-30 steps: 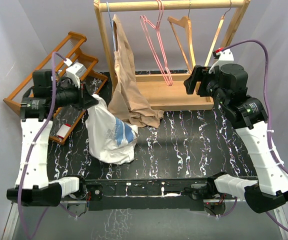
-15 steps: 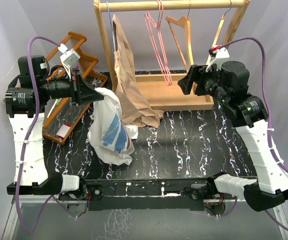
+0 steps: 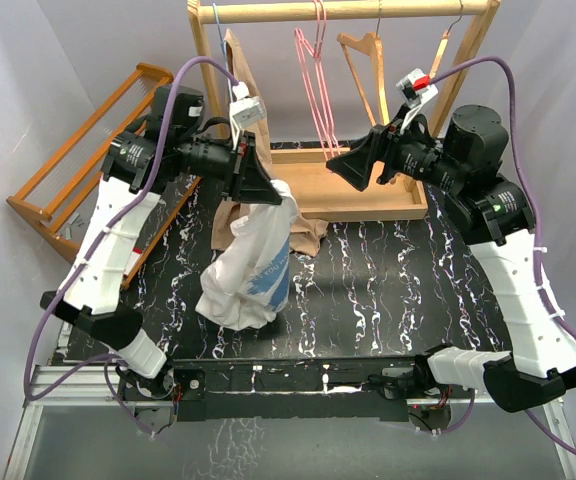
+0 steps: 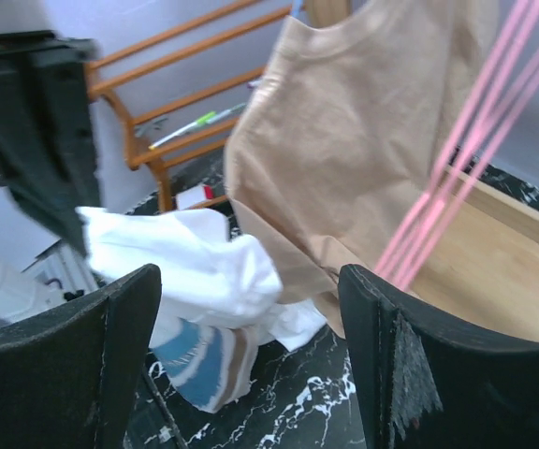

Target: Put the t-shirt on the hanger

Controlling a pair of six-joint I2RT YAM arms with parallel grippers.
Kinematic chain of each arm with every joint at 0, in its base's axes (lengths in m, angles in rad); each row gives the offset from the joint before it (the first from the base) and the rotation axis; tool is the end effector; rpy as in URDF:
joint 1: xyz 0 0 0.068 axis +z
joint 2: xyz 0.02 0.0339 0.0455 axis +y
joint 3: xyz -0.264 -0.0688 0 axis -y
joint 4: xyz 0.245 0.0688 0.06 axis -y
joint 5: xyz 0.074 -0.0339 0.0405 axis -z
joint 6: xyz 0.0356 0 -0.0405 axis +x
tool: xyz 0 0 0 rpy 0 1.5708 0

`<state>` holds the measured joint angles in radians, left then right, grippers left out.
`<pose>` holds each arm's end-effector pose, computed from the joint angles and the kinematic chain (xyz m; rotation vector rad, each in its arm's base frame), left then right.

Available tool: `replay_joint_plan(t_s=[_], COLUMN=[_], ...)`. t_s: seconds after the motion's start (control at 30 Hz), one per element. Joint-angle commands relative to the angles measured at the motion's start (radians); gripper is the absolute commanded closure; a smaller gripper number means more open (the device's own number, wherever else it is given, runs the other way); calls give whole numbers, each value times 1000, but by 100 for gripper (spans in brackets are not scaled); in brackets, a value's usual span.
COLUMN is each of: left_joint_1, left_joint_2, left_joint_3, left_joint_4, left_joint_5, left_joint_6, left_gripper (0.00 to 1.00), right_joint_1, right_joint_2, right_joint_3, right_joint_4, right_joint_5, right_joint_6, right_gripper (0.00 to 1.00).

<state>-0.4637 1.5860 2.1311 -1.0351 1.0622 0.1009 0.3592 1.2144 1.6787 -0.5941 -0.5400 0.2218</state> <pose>0.2392 -0.1544 0.5128 1.1772 1.6451 -1.3088 0.2030 0.0958 0.5107 -0.5328 1.6804 0.8850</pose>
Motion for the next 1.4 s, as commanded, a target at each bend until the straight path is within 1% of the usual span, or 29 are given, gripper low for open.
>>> replay_joint_plan(t_s=[0.0,0.17,0.33,0.47,0.63,0.73,0.9,1.07,1.1,1.13,1.17,1.2,1.23,1.27,1.3,1.37], left_joint_1=[-38,-65,-85,-99,-105,-108,-110,-114,-115,-115,-115,-115,-115,-115,-115,-115], left_joint_2=[30,85,115,125,120,114,118,118,116,114,109,105,99,92,87,72], left_joint_3=[100,163,192,198,189,176,175,173,173,172,168,162,153,143,132,110], left_joint_4=[60,53,52,62,75,94,114,117,115,112,108,107,104,105,108,128], left_joint_5=[-3,-1,-1,-1,-7,-7,-3,2,2,1,-2,-7,-12,-15,-18,-28], left_joint_6=[-7,-2,-2,-12,-19,-34,-51,-52,-51,-49,-45,-41,-34,-31,-32,-39], left_gripper=[100,100,100,100,100,100,100,100,100,100,100,100,100,100,100,100], right_joint_1=[0,-1,0,3,30,68,152,182,185,185,185,185,185,185,185,185], right_joint_2=[-7,-24,-51,-28,7,32,56,58,56,54,53,50,49,44,36,22], right_joint_3=[83,41,-33,-59,-66,-65,-71,-97,-101,-103,-102,-100,-96,-92,-93,-92], right_joint_4=[65,37,35,51,70,76,79,111,113,115,113,108,98,87,74,45], right_joint_5=[-175,-263,-250,-263,-253,-241,-193,-135,-120,-110,-99,-87,-77,-61,-48,-18], right_joint_6=[-25,-36,-96,-139,-188,-203,-219,-221,-222,-224,-224,-224,-229,-232,-236,-247], right_gripper=[21,21,21,22,23,23,23,23,25,31,41,53,74,89,92,92])
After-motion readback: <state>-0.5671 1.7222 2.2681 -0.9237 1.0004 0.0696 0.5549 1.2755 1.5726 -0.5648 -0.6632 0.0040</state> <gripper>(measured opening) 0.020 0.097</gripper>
